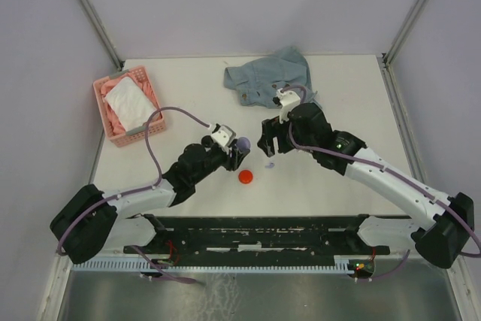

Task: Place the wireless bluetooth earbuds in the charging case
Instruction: Pick up the charging case at the center of the board, then open the charging case.

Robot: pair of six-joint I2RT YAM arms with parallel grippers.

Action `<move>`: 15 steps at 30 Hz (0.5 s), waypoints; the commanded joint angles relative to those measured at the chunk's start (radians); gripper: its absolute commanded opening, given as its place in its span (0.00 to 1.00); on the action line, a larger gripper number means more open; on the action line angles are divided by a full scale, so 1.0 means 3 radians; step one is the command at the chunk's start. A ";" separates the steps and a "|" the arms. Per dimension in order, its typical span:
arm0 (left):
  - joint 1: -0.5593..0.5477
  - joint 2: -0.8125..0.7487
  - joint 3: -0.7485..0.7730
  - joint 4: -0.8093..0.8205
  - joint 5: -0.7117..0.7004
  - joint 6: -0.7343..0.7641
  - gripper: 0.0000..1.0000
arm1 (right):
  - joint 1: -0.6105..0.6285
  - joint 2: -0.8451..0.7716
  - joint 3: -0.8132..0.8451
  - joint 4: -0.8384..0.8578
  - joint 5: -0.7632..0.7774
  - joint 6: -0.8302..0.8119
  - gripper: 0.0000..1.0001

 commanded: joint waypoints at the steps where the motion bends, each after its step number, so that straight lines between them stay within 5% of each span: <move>1: -0.0102 -0.0201 -0.0115 0.0649 0.0170 0.0500 0.45 | -0.0010 0.0180 0.0357 -0.0141 -0.0237 0.0090 0.78; 15: -0.0333 -0.0309 -0.0203 0.0855 0.0329 0.0855 0.44 | -0.0010 0.0588 0.0650 -0.0221 -0.0800 0.0035 0.64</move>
